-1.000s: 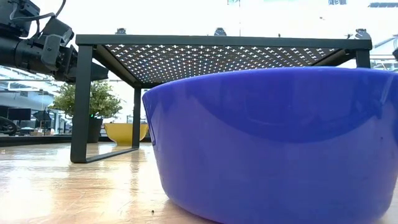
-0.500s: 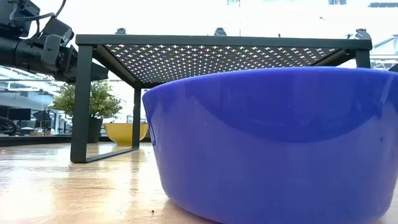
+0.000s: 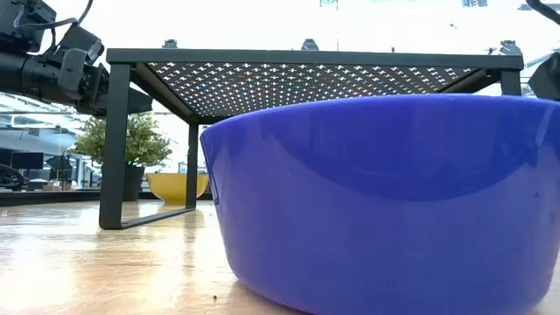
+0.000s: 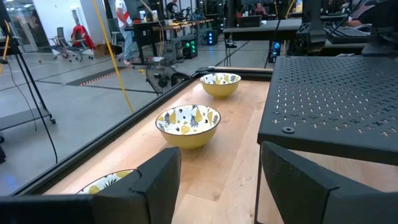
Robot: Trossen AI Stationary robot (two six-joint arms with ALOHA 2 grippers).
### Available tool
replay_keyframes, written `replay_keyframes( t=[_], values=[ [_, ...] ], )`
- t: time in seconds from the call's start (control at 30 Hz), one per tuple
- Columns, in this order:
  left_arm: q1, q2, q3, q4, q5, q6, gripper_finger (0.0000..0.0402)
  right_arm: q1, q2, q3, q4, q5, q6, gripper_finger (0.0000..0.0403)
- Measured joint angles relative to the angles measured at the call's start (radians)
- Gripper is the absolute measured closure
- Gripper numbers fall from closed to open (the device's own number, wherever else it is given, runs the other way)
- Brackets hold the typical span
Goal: Pick & Place Mini bowls
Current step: Put the right blue bowl on the shelf
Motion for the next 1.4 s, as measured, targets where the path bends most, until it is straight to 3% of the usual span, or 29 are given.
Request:
replay_keyframes(
  t=[0.47, 1.4],
  values=[
    [0.000, 0.000, 0.000, 0.000, 0.000, 0.000, 0.0174, 0.000, -0.005, 0.000, 0.011, 0.000, -0.103, 0.0239],
    [0.000, 0.000, 0.000, 0.000, 0.000, 0.000, 0.0174, 0.001, -0.005, -0.023, -0.001, -0.001, -0.078, 0.0239]
  ],
)
